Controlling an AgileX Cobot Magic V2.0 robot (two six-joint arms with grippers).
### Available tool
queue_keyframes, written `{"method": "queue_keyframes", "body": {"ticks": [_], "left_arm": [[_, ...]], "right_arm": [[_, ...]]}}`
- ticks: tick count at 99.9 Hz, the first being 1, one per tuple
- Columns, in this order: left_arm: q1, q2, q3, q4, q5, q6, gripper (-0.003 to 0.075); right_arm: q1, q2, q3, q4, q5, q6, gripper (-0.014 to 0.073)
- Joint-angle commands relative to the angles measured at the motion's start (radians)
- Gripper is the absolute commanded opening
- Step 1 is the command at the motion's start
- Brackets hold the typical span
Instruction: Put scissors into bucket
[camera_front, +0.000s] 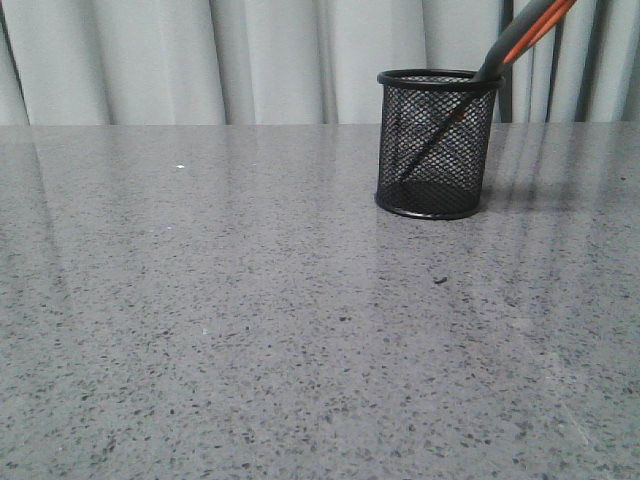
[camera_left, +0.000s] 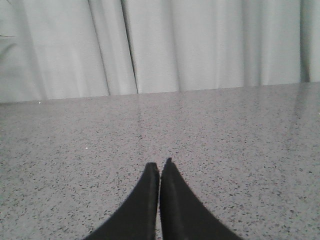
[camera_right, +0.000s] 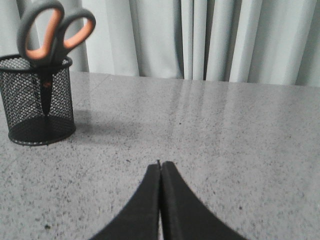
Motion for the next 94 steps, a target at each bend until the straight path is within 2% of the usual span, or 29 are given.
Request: {"method": "queue_keyframes", "body": {"ticks": [1,14,27,94], "left_arm": [[0.003,-0.025,0.016,-0.002,-0.077,-0.012,-0.002],[0.003,-0.025,0.016,-0.002,-0.077,-0.012,-0.002],[0.003,-0.025,0.016,-0.002,-0.077,-0.012,-0.002],[0.003,-0.025,0.016,-0.002,-0.077,-0.012,-0.002]], "right_arm": [[-0.005,-0.023,0.025,-0.017,-0.026,0.003,-0.0069],[-0.005,-0.023,0.025,-0.017,0.007,0.003,-0.0069],[-0.005,-0.023,0.025,-0.017,-0.031,0.003,-0.0069],[-0.005,-0.023,0.025,-0.017,-0.03,0.003,-0.0069]]}}
